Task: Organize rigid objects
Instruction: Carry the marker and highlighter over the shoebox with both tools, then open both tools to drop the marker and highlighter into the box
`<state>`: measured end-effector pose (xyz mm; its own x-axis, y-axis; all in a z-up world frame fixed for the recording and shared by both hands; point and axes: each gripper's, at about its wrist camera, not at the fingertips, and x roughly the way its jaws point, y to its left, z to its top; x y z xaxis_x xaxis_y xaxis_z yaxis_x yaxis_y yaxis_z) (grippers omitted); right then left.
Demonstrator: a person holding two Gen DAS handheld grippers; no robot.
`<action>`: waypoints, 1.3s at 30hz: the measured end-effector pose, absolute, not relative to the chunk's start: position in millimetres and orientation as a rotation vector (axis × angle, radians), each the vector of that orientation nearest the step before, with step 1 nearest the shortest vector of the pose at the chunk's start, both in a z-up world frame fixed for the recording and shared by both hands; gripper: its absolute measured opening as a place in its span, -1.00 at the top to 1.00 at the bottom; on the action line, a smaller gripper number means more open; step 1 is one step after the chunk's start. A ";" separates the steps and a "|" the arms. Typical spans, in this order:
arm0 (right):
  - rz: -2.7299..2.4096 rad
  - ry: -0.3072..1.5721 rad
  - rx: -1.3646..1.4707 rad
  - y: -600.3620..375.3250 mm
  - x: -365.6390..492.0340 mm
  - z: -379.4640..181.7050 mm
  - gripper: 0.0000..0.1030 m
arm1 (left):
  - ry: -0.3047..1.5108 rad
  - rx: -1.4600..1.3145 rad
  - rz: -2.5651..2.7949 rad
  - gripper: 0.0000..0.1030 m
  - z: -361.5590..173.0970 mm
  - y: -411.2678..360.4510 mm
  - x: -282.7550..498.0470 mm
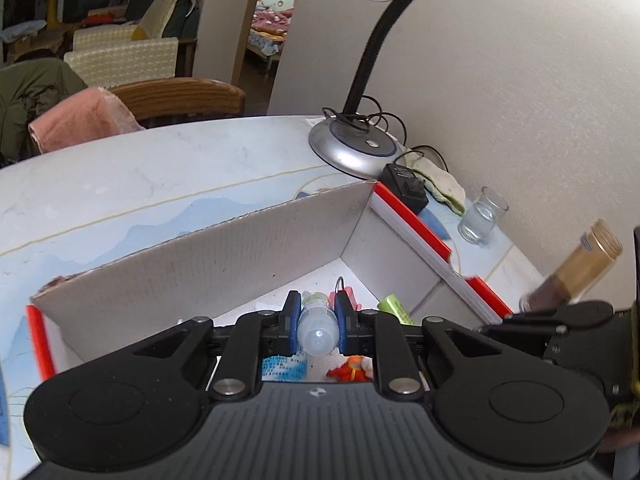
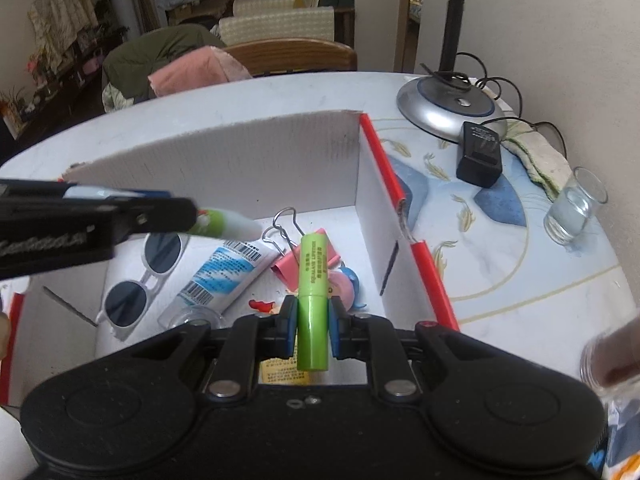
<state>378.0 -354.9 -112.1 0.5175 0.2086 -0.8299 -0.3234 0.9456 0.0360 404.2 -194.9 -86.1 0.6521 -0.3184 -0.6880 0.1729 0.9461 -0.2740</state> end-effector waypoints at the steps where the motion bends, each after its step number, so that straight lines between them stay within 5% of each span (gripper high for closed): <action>1: 0.319 0.981 -0.136 -353.3 379.7 -113.8 0.72 | 0.820 -0.195 -0.278 0.67 -89.5 -195.2 406.7; 15: 0.352 1.008 -0.170 -347.8 389.2 -123.7 0.69 | 1.047 -0.239 -0.256 0.67 -130.0 -197.4 423.5; 39: 0.370 0.987 -0.100 -365.2 362.0 -99.3 0.09 | 0.987 -0.149 -0.284 0.66 -95.6 -192.3 385.3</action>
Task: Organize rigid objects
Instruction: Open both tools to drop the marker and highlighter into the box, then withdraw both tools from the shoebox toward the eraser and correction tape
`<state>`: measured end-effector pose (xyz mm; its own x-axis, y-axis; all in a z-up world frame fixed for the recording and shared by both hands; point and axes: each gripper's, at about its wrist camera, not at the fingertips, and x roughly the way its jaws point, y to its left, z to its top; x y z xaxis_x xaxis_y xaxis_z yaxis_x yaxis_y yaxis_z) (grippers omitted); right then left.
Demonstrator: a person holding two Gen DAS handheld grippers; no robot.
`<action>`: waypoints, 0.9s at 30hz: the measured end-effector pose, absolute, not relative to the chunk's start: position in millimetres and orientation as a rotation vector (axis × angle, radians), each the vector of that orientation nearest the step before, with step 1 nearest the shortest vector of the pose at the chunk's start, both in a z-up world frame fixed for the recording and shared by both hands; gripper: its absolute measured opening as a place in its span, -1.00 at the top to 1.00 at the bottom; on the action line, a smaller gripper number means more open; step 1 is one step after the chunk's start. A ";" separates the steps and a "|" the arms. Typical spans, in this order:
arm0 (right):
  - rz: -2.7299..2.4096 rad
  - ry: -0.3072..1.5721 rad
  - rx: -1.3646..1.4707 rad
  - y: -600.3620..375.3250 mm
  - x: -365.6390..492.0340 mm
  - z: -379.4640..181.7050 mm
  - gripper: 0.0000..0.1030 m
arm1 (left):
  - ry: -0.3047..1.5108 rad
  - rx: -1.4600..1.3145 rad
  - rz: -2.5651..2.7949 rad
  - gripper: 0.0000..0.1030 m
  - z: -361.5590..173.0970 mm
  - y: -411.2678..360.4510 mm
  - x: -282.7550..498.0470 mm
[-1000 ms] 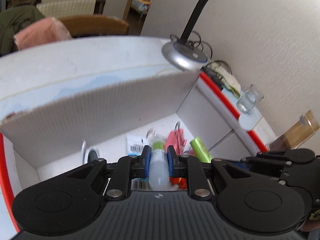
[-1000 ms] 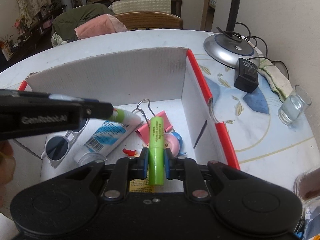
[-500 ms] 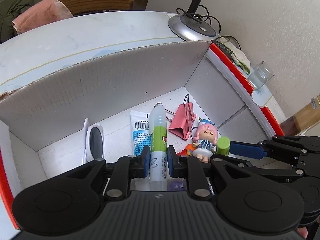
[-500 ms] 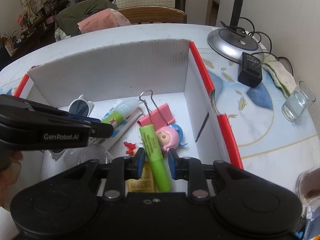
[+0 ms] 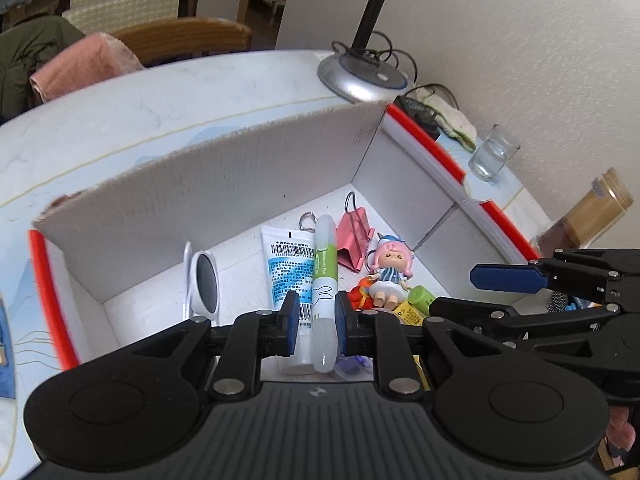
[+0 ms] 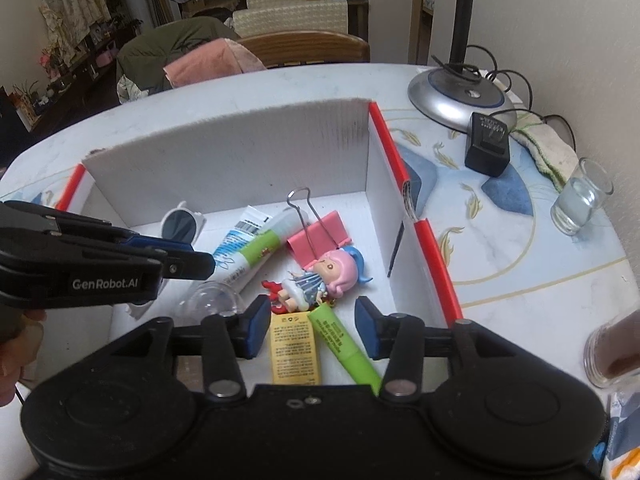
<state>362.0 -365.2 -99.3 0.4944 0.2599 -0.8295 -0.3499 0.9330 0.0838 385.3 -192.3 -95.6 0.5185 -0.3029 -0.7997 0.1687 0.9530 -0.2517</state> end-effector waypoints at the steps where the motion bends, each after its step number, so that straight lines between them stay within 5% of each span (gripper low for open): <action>1: 0.372 0.982 -0.097 -365.2 359.8 -96.5 0.08 | 0.976 -0.149 -0.288 0.66 -92.2 -190.8 381.9; 27: 0.459 0.853 -0.103 -291.6 290.9 -34.4 -0.43 | 0.791 -0.148 -0.248 0.65 -25.1 -95.4 275.6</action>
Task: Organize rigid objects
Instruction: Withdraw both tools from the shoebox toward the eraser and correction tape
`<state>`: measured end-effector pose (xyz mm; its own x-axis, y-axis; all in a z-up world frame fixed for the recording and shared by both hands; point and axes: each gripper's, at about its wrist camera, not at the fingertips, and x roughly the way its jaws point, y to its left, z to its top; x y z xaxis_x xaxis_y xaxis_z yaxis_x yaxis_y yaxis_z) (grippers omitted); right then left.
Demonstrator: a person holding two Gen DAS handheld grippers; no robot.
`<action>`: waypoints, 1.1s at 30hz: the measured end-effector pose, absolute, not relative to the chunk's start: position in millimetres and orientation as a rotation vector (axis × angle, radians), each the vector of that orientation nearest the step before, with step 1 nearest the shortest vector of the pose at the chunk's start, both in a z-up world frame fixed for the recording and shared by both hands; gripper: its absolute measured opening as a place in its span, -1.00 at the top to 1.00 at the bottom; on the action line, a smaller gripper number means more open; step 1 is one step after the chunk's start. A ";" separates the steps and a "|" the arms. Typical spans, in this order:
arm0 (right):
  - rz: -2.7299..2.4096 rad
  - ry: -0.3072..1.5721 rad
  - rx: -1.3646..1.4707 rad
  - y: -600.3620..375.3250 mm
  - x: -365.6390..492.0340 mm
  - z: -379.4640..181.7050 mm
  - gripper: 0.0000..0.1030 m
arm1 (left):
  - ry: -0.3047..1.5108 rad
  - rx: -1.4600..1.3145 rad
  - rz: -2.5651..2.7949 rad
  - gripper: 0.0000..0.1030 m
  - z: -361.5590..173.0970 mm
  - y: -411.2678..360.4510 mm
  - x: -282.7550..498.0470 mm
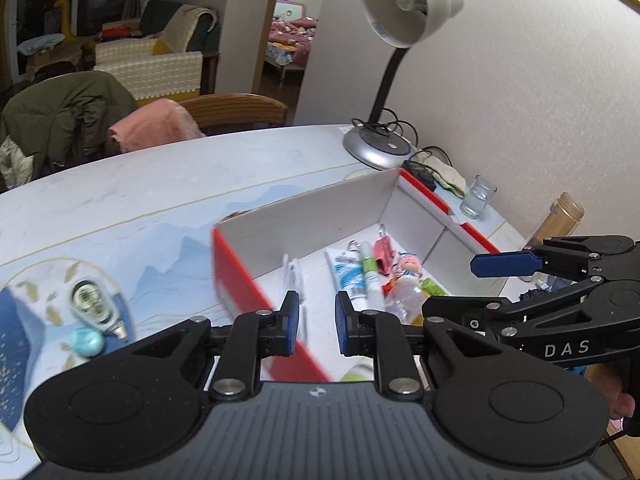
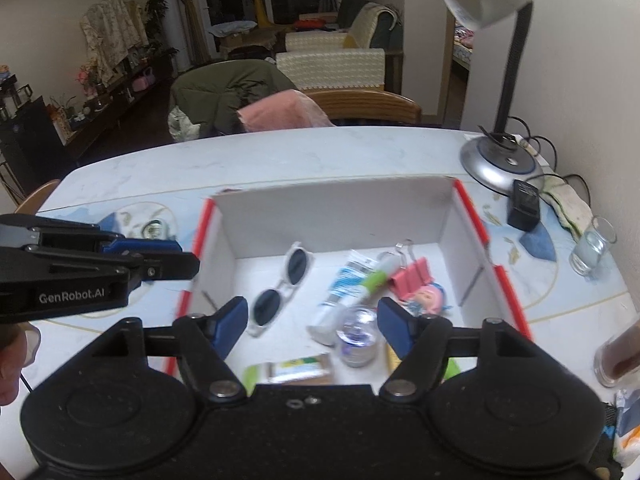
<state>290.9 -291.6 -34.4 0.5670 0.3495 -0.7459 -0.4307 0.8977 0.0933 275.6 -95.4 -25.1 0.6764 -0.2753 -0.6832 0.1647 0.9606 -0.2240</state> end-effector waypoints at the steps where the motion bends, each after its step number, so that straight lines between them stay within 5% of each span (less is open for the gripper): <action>1: 0.465 0.850 -0.105 -285.8 288.8 -33.3 -0.45 | 0.787 -0.149 -0.243 0.65 -24.5 -89.0 271.1; 17: 0.567 0.828 -0.142 -189.2 252.4 -25.6 -0.58 | 0.763 -0.170 -0.137 0.64 -28.3 11.1 210.8; 19: 0.575 0.830 -0.148 -177.2 248.0 -26.6 -0.58 | 0.758 -0.171 -0.123 0.42 -30.0 23.5 205.0; 21: 0.584 0.831 -0.155 -165.8 244.6 -27.9 -0.58 | 0.753 -0.181 -0.112 -0.48 -32.2 35.8 199.7; 33: 0.615 0.837 -0.200 -109.8 254.0 -37.4 -0.66 | 0.755 -0.168 -0.064 -0.61 -55.8 78.4 201.0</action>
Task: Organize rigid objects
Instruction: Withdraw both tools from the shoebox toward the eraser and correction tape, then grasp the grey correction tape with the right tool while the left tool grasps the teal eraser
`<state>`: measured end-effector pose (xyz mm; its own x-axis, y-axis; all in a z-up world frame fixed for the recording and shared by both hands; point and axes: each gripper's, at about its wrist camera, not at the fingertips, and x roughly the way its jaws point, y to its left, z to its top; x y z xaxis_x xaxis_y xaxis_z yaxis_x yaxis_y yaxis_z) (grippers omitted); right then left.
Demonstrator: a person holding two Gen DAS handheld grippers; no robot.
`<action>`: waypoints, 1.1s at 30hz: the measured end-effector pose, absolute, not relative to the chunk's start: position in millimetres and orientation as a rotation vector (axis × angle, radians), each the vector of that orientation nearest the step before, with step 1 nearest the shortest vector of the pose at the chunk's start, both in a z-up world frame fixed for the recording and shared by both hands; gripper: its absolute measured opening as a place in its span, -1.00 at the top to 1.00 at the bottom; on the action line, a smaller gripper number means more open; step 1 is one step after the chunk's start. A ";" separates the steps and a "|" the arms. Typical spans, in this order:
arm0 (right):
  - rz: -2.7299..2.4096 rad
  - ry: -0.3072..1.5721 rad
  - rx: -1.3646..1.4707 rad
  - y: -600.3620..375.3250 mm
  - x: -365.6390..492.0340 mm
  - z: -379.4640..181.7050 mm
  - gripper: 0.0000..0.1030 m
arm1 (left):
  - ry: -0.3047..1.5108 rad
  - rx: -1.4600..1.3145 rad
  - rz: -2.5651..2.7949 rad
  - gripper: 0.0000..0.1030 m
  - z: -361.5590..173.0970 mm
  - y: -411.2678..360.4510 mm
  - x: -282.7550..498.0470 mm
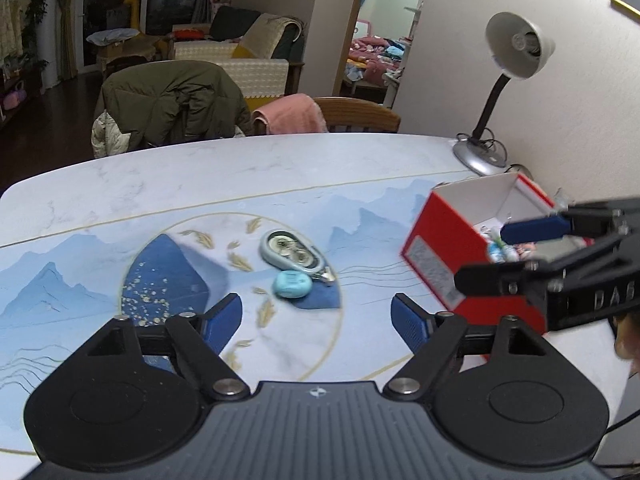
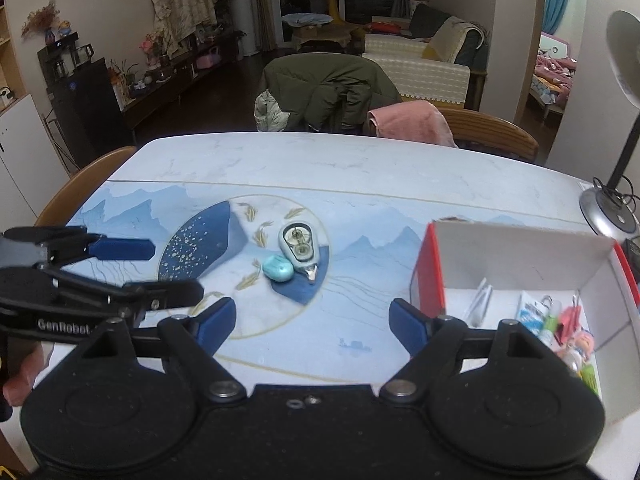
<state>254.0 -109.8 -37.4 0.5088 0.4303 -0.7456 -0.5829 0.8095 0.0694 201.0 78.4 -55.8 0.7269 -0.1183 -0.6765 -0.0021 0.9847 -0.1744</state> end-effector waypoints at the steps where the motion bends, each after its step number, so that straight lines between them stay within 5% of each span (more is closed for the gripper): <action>1: 0.617 0.839 -0.200 -106.2 258.8 -38.5 -0.67 | 0.756 -0.171 -0.069 -0.61 -58.8 81.1 203.3; 10: 0.634 0.900 -0.219 -67.4 311.9 -59.1 -0.81 | 0.772 -0.154 -0.044 -1.00 -95.1 89.4 238.5; 33: 0.656 1.104 -0.300 13.0 406.1 -148.8 -0.69 | 0.778 -0.056 -0.016 -1.00 -167.7 66.8 294.7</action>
<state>406.1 13.0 -148.8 0.2883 0.3387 -0.8956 -0.6246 0.7755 0.0922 294.7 66.8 -167.7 0.7120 -0.0356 -0.7013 -0.0060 0.9984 -0.0568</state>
